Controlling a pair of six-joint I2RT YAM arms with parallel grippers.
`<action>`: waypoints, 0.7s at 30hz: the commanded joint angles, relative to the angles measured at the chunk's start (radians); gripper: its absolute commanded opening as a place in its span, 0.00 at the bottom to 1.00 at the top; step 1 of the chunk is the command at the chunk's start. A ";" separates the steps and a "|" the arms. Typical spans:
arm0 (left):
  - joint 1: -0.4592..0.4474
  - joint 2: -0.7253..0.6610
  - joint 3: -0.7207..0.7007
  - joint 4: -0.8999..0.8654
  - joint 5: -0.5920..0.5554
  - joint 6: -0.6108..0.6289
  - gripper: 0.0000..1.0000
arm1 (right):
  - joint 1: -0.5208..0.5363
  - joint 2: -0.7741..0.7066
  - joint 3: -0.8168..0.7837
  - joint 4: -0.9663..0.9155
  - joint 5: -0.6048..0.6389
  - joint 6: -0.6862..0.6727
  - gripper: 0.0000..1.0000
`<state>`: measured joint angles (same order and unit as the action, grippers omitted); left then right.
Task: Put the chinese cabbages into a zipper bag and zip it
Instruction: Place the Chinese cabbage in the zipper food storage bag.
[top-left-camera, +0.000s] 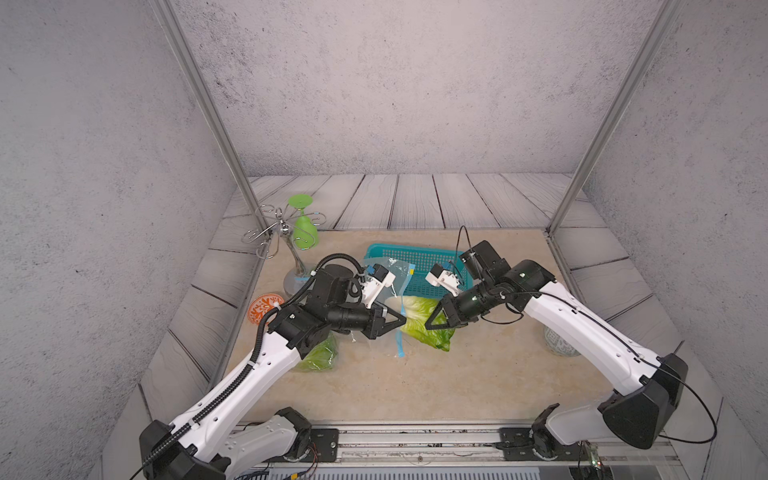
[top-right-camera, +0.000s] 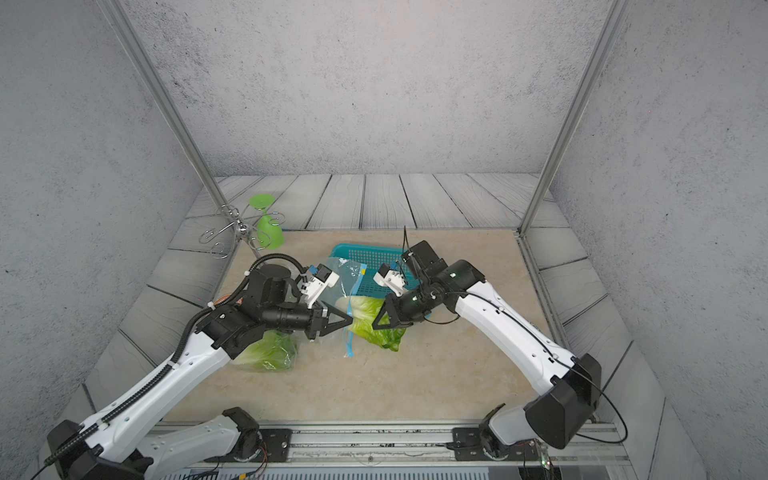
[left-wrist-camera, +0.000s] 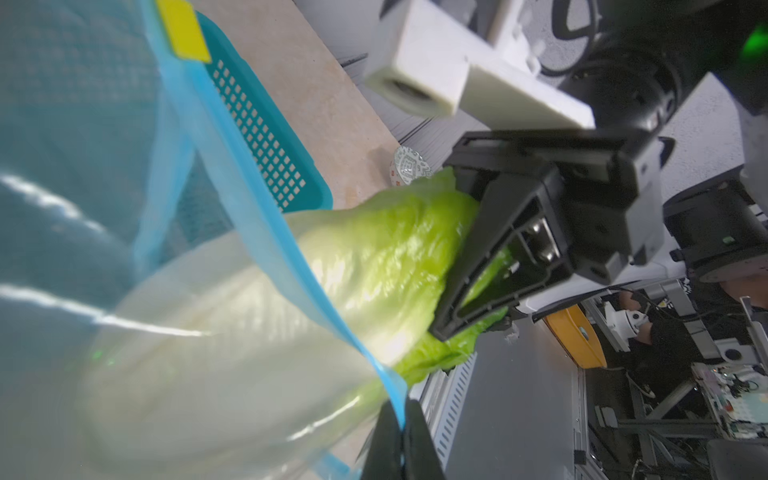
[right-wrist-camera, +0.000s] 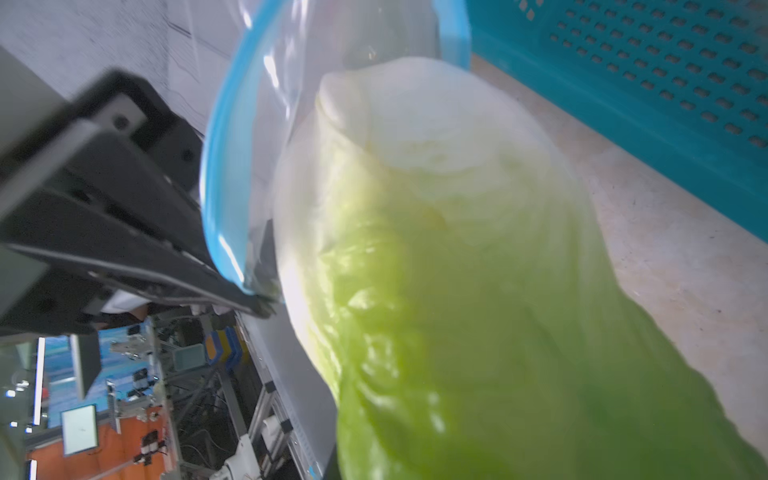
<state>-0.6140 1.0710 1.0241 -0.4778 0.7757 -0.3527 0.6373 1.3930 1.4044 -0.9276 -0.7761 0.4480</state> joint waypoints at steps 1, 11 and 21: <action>-0.007 0.018 0.023 -0.098 0.050 0.089 0.00 | -0.057 -0.107 -0.058 0.244 -0.173 0.137 0.00; -0.006 0.075 0.129 -0.219 0.021 0.236 0.00 | -0.036 -0.186 -0.230 0.450 -0.342 0.257 0.00; 0.001 0.084 0.200 -0.343 0.030 0.343 0.00 | 0.070 -0.055 -0.300 0.287 -0.145 0.037 0.00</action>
<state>-0.6174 1.1641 1.1507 -0.8684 0.7940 -0.0971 0.6708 1.2995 1.1320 -0.5804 -0.9379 0.5533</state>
